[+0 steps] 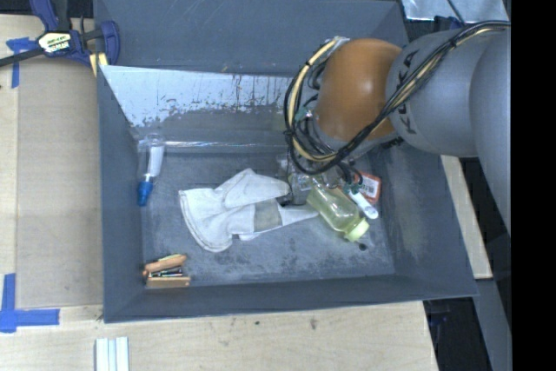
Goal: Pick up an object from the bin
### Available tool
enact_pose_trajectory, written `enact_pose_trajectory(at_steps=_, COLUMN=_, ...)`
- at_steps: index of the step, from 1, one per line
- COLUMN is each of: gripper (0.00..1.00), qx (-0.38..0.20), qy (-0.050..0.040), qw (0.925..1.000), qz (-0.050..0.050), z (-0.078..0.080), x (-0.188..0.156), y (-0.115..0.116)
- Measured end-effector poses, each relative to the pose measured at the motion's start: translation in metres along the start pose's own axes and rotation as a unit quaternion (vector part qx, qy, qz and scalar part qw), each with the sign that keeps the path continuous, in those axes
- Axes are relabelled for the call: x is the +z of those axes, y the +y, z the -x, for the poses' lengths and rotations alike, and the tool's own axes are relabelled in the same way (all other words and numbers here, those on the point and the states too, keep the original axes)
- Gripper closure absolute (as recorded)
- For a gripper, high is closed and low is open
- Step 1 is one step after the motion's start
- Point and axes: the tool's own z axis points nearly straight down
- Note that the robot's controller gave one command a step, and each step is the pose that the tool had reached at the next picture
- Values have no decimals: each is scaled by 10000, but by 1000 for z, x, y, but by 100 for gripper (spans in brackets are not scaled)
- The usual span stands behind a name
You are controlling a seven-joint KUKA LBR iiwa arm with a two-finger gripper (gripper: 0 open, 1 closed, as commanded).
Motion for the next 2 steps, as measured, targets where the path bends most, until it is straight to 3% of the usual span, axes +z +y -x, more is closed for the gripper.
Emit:
enact_pose_trajectory(at_steps=1, gripper=100, qx=-51, qy=37, qw=10000, qz=3, z=-5, x=-54, y=12)
enact_pose_trajectory(at_steps=2, gripper=100, qx=-75, qy=-48, qw=10000, qz=-7, z=9, x=-73, y=14)
